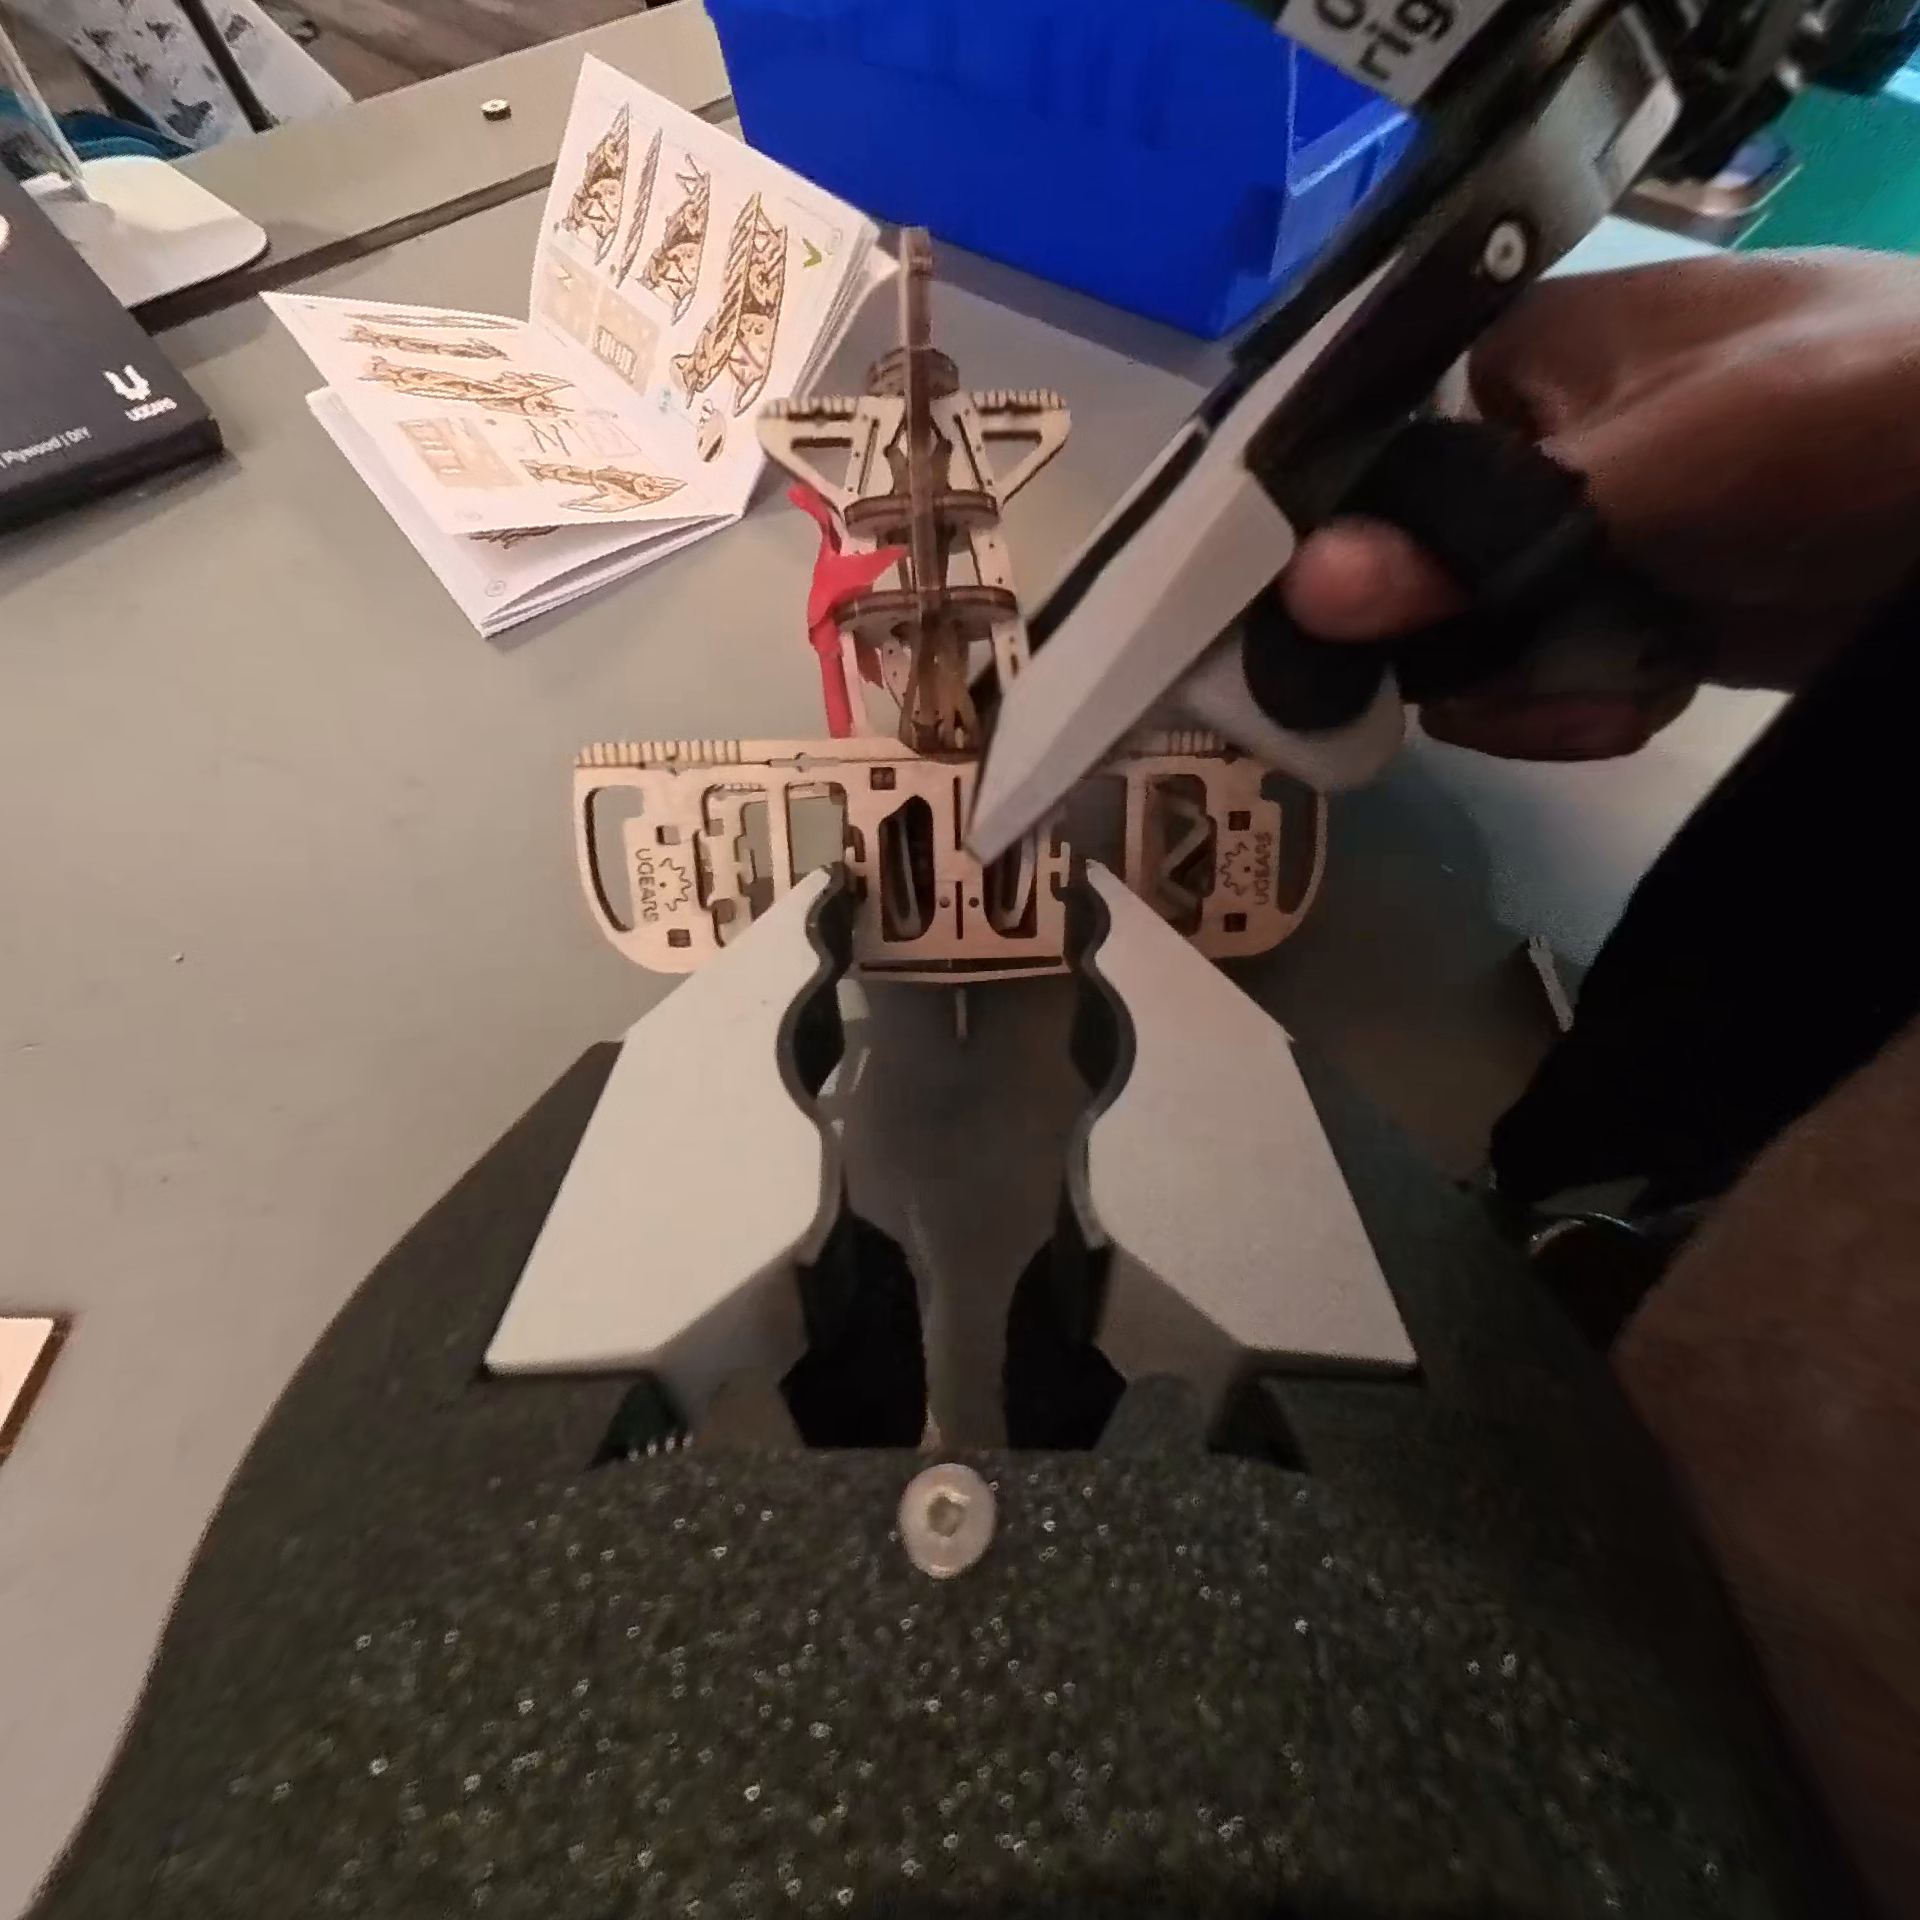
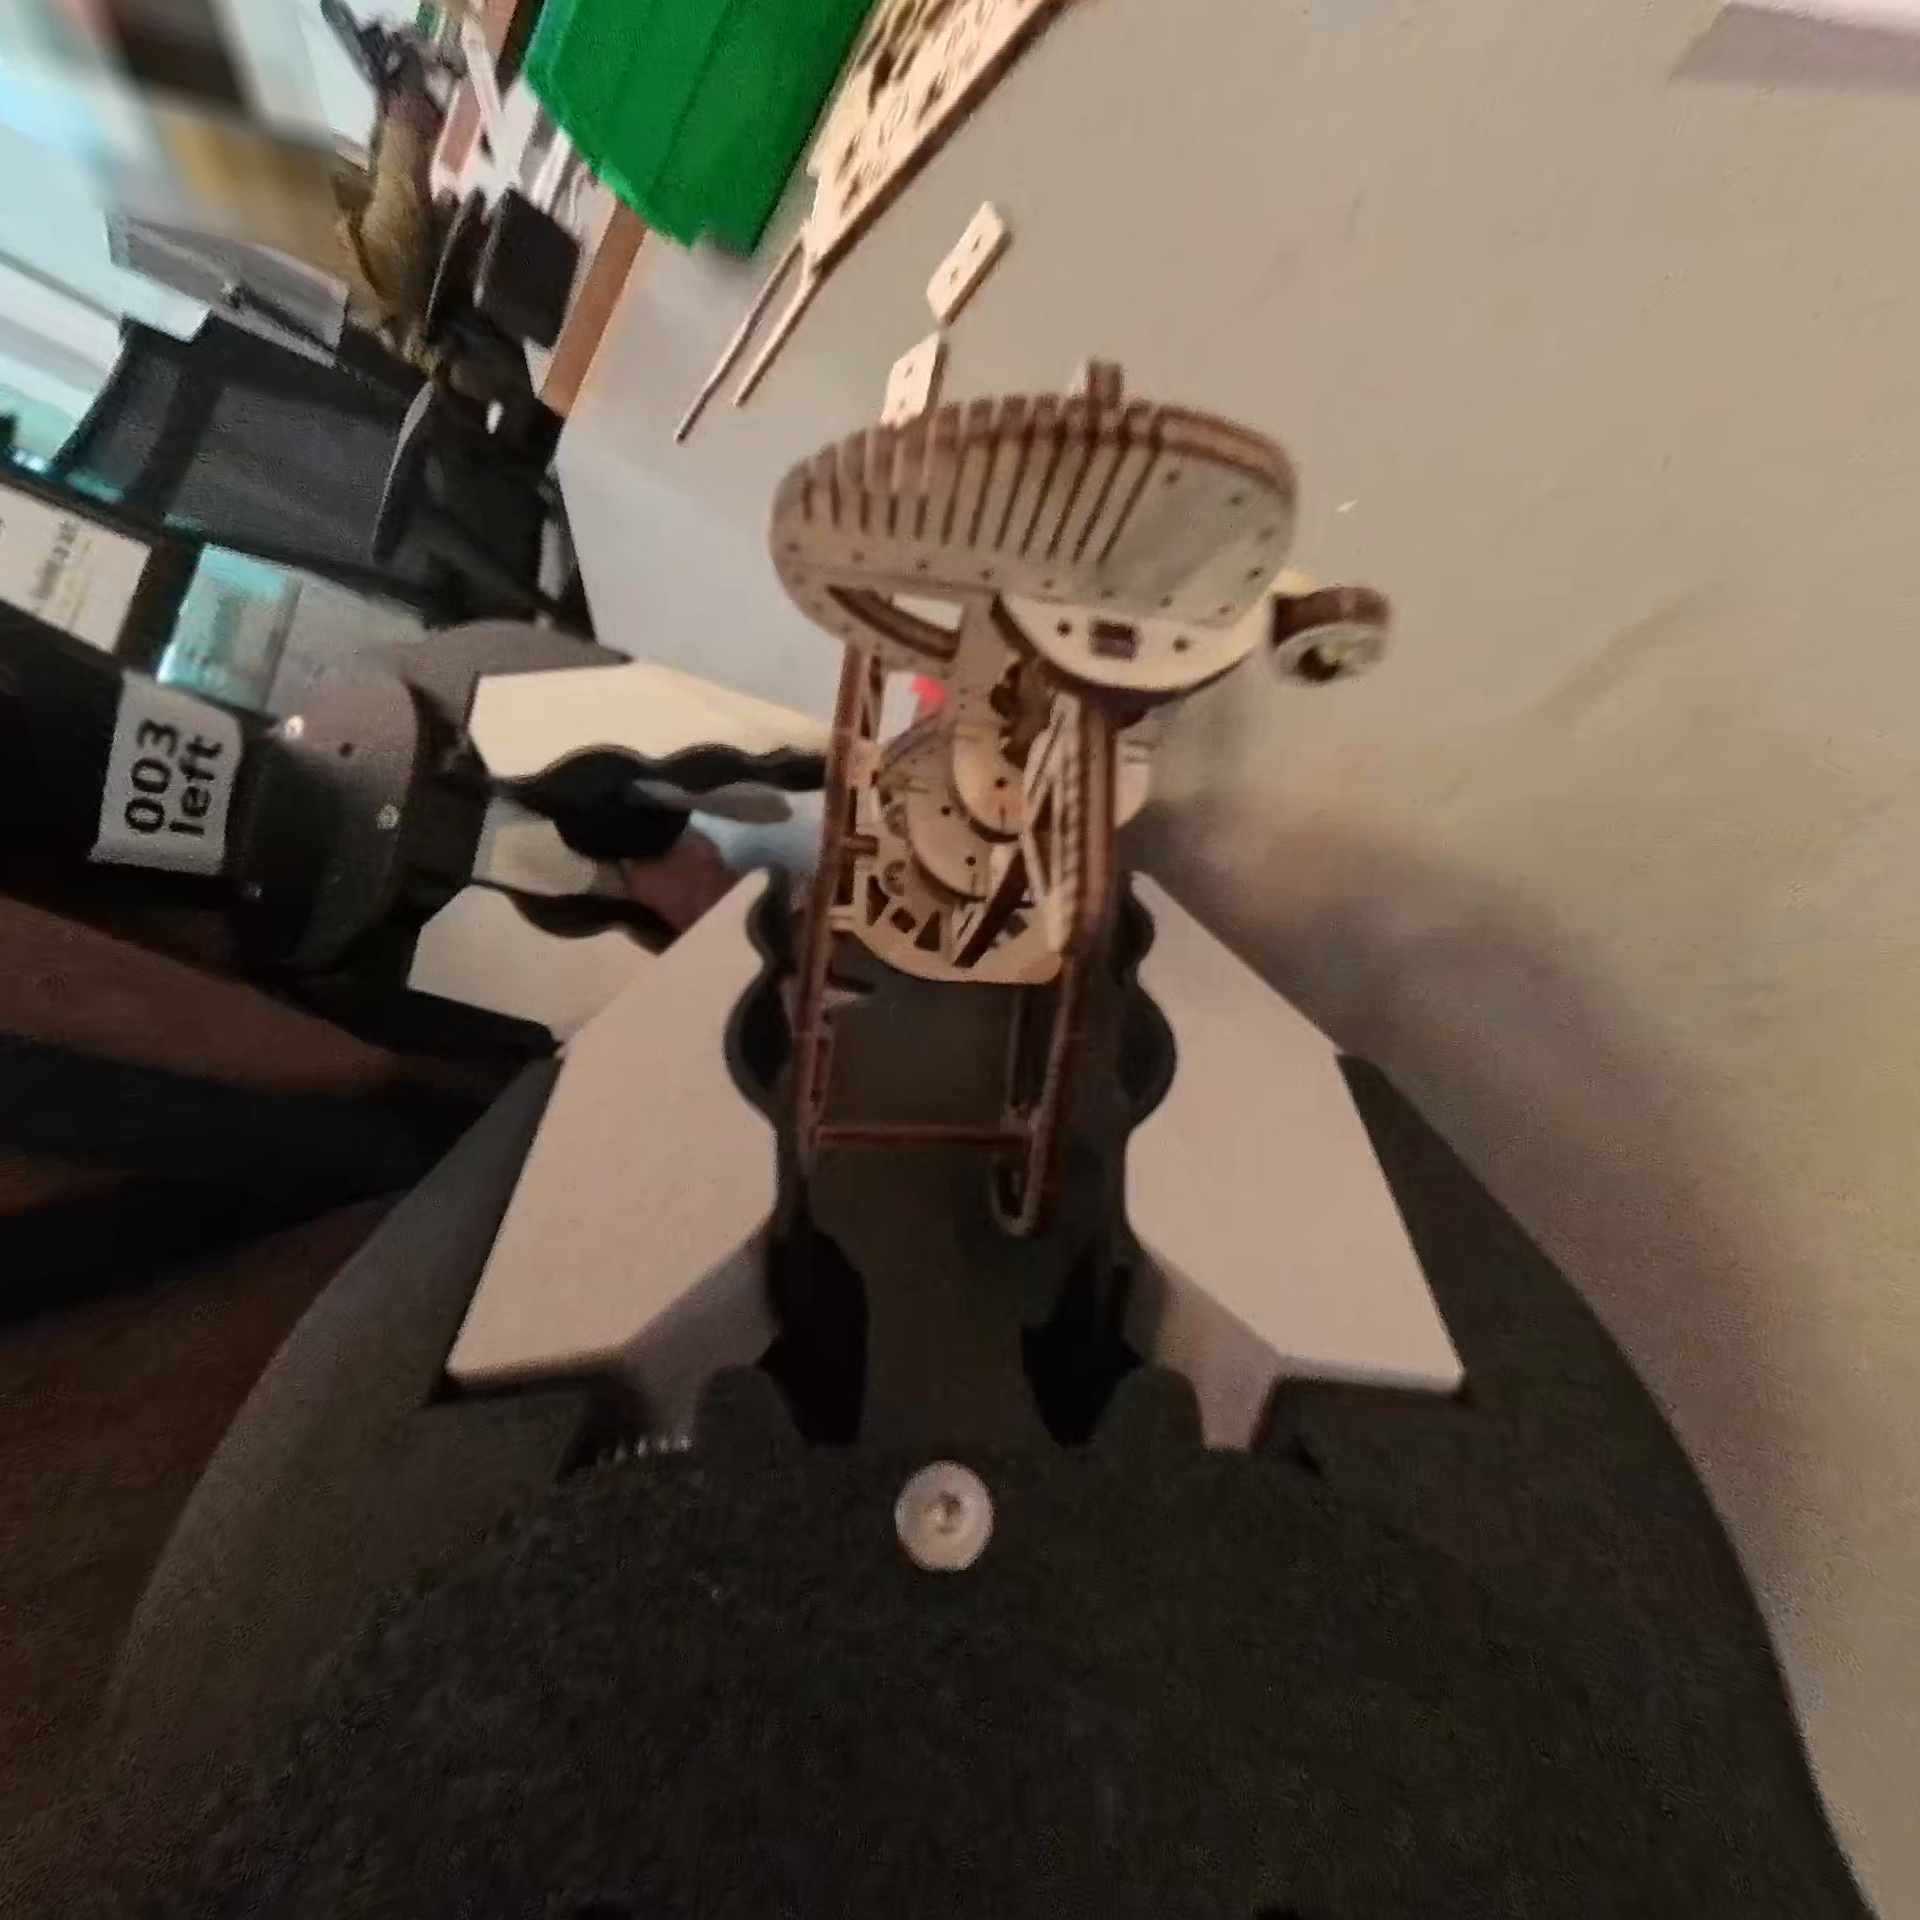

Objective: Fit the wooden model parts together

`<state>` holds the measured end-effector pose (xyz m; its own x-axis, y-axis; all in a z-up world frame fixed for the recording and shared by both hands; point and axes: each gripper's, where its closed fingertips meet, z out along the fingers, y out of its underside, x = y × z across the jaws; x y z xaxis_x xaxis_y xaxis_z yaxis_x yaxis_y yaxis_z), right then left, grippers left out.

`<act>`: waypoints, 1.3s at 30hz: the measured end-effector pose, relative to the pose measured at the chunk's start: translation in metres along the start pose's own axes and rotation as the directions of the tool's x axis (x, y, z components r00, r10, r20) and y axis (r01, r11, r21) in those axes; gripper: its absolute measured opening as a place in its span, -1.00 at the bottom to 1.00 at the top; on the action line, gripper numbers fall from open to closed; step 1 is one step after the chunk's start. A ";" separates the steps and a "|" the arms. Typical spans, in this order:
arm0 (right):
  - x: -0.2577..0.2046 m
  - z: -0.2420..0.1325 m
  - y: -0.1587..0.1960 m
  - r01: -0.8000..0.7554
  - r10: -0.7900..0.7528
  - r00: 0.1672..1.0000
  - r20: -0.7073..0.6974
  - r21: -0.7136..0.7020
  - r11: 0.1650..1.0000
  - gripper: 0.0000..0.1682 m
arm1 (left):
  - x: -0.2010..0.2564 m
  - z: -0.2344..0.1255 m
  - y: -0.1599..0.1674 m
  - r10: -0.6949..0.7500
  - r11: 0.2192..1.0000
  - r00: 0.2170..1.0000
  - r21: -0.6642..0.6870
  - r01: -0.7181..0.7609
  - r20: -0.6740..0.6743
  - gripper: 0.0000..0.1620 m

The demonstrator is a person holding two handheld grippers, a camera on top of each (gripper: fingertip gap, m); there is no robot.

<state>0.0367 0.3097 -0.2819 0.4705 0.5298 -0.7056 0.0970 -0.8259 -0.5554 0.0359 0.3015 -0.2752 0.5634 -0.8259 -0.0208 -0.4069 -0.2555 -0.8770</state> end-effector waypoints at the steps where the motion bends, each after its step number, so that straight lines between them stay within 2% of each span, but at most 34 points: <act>1: -0.002 0.003 0.005 -0.001 0.002 1.000 0.009 -0.032 0.999 -0.32 | 0.000 0.000 0.000 -0.001 1.000 1.000 0.000 0.001 0.001 -0.52; 6: 0.000 0.006 0.007 0.026 -0.028 0.998 -0.053 -0.052 0.998 -0.36 | 0.001 -0.001 0.001 0.013 1.000 1.000 -0.006 -0.013 0.006 -0.53; 17: -0.003 0.006 0.015 -0.111 0.102 0.992 -0.078 -0.119 0.987 -0.38 | 0.001 -0.002 0.001 0.005 1.000 1.000 -0.001 -0.005 0.008 -0.52; 21: -0.002 0.005 0.013 -0.108 0.104 0.994 -0.040 -0.083 0.991 -0.36 | 0.002 -0.001 0.000 0.002 1.000 1.000 0.001 -0.002 0.001 -0.52; 25: -0.005 0.004 0.012 -0.120 0.124 0.990 0.072 -0.050 0.992 -0.37 | 0.003 -0.001 0.000 0.016 1.000 1.000 0.003 -0.016 0.000 -0.52; 32: -0.004 0.004 0.009 -0.150 0.154 0.983 0.097 -0.044 0.988 -0.36 | 0.004 0.000 -0.002 0.019 1.000 0.999 0.005 -0.019 -0.033 -0.53; 39: -0.004 0.001 0.008 -0.253 0.255 0.956 0.147 -0.033 0.967 -0.39 | 0.002 0.004 -0.007 0.074 0.997 0.996 -0.020 -0.076 -0.054 -0.53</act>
<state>0.0345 0.3011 -0.2846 0.3457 0.3237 -0.8807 0.0038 -0.9391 -0.3437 0.0427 0.3038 -0.2709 0.4918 -0.8687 -0.0598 -0.4629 -0.2026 -0.8630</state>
